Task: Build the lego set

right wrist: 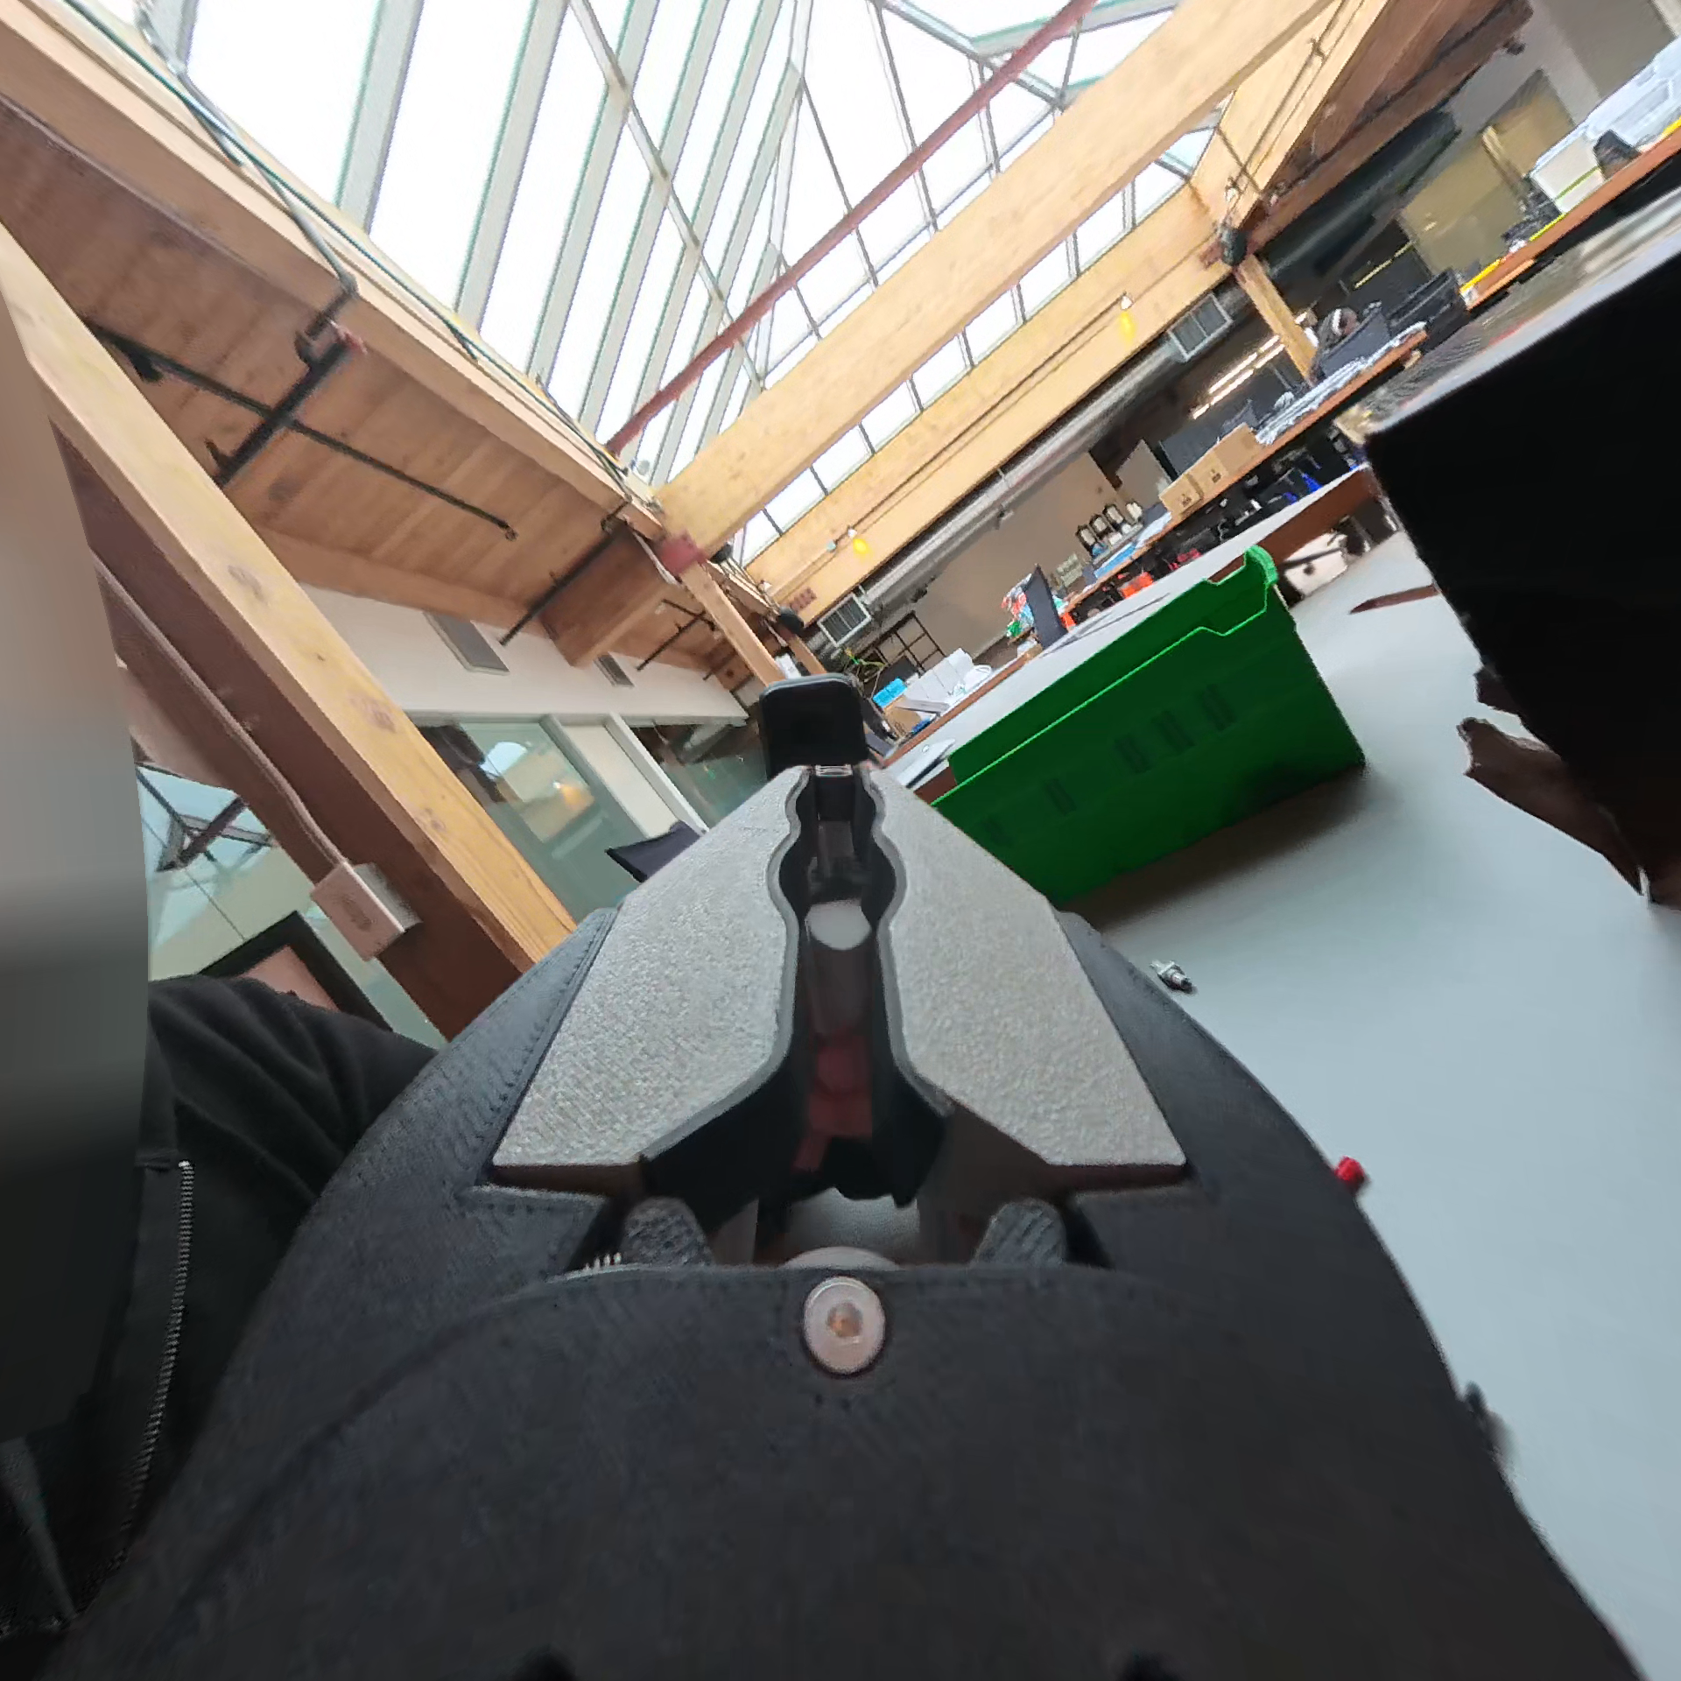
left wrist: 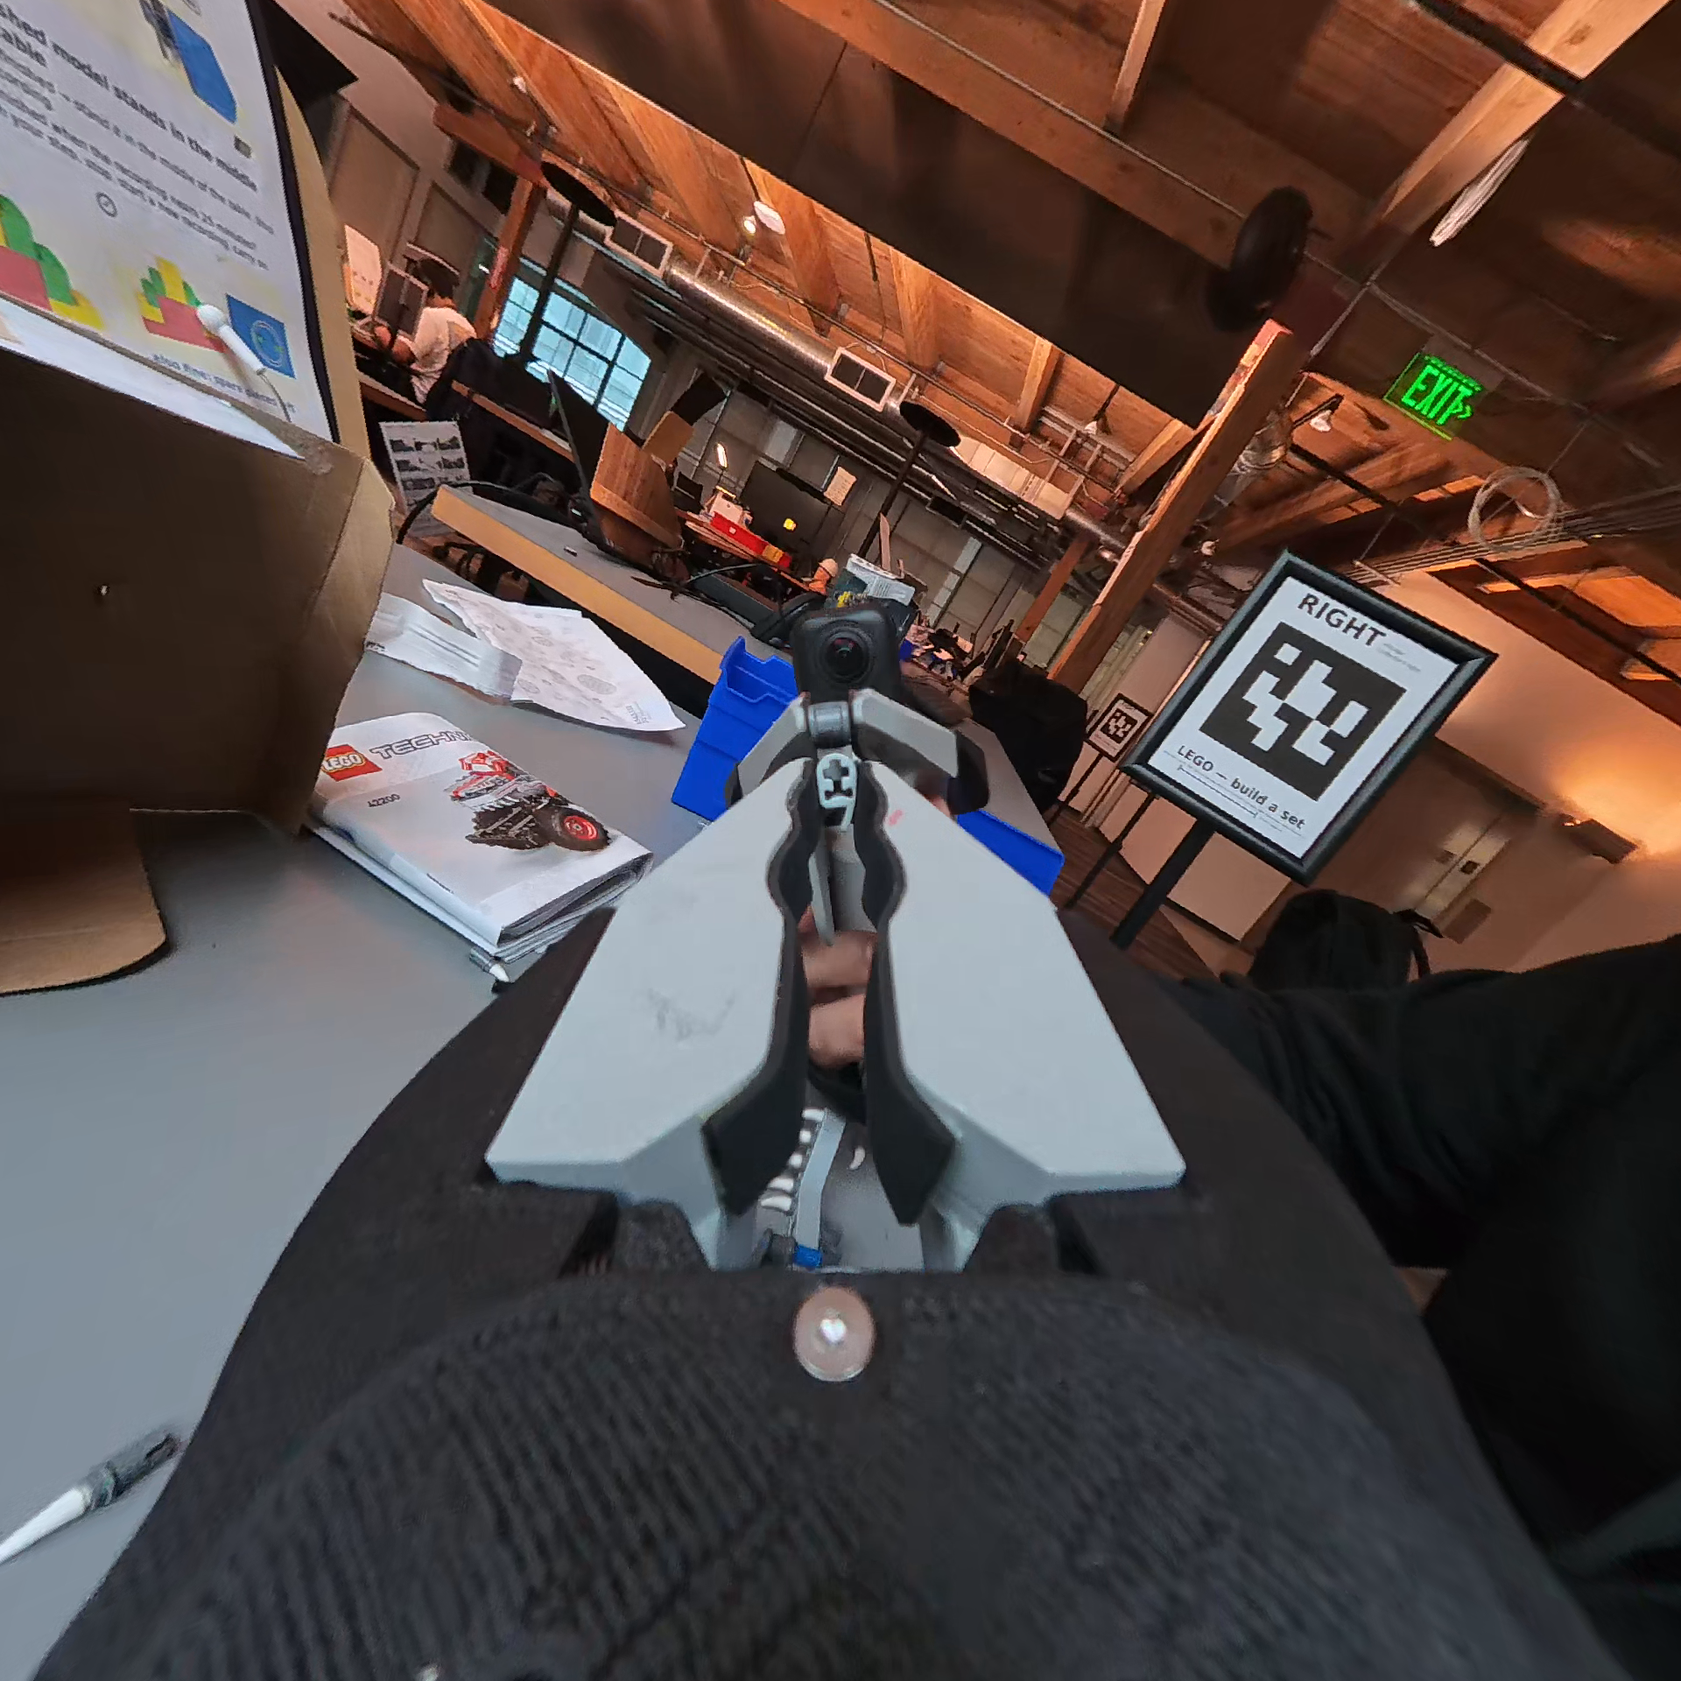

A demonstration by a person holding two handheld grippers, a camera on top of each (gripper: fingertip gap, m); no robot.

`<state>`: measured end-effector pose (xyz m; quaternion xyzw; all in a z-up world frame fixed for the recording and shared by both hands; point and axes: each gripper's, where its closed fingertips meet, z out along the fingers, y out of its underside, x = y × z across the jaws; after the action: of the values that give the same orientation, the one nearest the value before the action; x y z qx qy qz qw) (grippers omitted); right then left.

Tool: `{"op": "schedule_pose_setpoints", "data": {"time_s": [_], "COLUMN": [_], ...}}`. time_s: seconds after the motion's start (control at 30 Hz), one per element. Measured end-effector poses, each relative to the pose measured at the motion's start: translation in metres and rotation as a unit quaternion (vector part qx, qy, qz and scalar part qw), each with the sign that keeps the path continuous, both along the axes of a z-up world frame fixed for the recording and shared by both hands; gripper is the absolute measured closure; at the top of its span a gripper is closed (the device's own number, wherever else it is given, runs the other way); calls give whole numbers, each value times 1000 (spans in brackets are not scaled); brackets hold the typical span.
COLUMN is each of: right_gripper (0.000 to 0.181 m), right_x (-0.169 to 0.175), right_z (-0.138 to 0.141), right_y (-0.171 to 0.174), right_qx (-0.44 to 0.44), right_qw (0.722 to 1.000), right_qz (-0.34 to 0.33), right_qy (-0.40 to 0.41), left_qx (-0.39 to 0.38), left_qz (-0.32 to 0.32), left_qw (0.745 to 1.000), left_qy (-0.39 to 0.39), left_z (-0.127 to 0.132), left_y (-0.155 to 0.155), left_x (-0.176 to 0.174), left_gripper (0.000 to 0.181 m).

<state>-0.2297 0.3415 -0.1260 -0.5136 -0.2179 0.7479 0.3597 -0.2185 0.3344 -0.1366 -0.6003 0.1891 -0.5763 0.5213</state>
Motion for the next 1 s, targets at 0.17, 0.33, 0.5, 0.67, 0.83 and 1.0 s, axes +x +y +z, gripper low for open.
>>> {"op": "schedule_pose_setpoints", "data": {"time_s": [0.17,0.33,0.5,0.67,0.83,1.0], "right_gripper": [178,173,181,180,175,176], "right_x": [-4,5,12,14,23,22], "right_z": [-3,-16,-15,-24,-24,-33], "right_y": [2,-15,-37,-44,-39,-39], "right_qx": [21,275,316,331,340,352], "right_qw": [999,940,924,910,904,893], "right_qz": [19,31,82,112,103,103], "right_qy": [-23,-200,-198,-222,-238,-263], "left_qx": [0,31,100,116,116,120], "left_qz": [10,-29,-46,-48,-52,-48], "left_qw": [1000,992,971,963,964,962], "left_qy": [22,120,210,239,234,240], "left_z": [-2,-15,-25,-32,-30,-31], "left_y": [4,-8,-25,-29,-30,-29], "left_x": [-3,7,22,27,26,26], "left_gripper": [175,175,176,176,176,176]}}
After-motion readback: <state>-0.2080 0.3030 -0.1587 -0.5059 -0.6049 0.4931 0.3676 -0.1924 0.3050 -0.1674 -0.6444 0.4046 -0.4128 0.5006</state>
